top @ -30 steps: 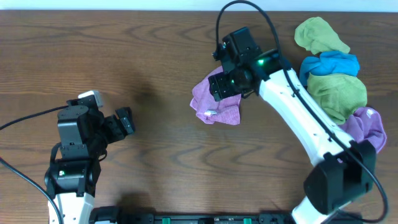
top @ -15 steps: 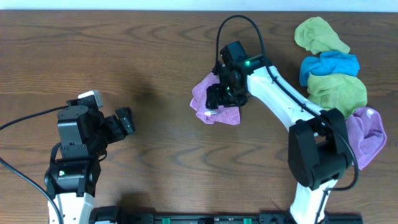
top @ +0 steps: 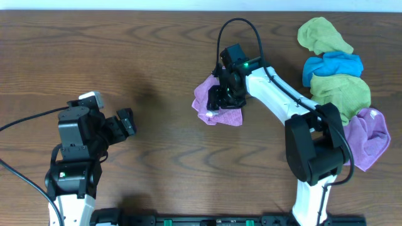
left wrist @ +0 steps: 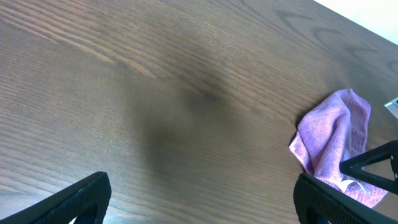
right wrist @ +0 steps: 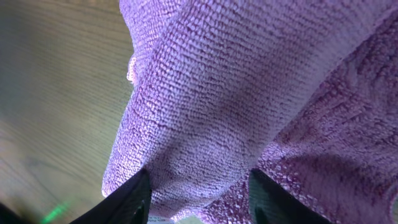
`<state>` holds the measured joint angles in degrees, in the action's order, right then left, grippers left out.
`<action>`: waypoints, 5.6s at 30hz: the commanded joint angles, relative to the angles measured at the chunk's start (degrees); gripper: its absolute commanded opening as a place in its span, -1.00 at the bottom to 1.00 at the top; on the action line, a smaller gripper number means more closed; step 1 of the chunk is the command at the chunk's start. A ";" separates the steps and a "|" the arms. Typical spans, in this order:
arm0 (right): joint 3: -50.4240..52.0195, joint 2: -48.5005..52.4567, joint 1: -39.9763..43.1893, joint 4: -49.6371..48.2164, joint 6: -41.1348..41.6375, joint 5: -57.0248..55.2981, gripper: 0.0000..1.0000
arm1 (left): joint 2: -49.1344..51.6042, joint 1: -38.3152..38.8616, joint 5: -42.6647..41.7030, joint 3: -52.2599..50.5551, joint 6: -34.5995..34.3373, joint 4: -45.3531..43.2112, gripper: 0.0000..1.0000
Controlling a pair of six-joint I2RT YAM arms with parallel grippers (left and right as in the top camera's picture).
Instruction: Fold the cloth
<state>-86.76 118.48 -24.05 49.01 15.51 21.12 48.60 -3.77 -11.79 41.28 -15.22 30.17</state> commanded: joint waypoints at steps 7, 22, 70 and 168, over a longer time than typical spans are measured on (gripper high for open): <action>0.22 0.76 0.35 -1.95 -0.31 0.94 -0.98 | -0.07 -0.39 0.42 1.01 0.02 0.02 0.90; -0.57 -8.90 -4.90 -16.70 -2.16 1.38 -0.97 | -0.07 -0.39 1.70 1.01 -0.02 0.02 0.90; -0.44 0.96 -11.50 -5.40 -22.03 -14.29 0.36 | -0.11 -0.39 6.05 9.60 3.69 5.70 0.90; 3.69 -0.42 -20.96 1.73 -6.80 -27.10 -0.07 | -0.11 -0.39 13.75 9.57 5.16 5.79 0.90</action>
<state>-83.79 117.32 -45.41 51.00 8.12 -6.20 48.60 -3.77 0.91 49.45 -10.48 35.97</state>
